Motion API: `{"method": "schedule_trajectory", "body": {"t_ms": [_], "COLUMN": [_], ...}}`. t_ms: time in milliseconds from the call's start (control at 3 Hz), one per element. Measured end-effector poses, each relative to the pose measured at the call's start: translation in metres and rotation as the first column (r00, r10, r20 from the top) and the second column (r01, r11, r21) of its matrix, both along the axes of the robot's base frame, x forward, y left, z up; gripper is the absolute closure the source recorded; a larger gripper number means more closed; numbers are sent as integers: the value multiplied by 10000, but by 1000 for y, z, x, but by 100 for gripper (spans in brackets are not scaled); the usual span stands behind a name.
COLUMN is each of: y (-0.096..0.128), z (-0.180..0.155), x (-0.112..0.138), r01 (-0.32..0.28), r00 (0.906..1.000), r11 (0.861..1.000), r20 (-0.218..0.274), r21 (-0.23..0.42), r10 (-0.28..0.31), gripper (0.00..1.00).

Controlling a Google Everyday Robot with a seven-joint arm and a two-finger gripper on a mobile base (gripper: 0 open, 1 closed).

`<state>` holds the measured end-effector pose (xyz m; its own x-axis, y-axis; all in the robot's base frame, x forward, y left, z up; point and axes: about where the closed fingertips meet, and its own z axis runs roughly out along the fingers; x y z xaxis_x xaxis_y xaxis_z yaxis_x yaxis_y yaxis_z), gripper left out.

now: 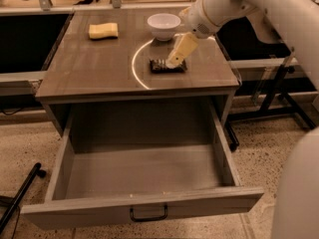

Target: Pick rxbar chocolate from top drawer and place on counter

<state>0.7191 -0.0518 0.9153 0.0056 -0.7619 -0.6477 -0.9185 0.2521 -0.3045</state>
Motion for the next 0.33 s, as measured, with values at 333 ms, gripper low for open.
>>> {"method": "schedule_trajectory", "body": {"t_ms": [333], "y": [-30], "z": [27], "x": [-24], "r01": [420], "r00": [9980], "r11": [9989], "r20": [471], "r21": [-207], "r10": [-410], "gripper": [0]}}
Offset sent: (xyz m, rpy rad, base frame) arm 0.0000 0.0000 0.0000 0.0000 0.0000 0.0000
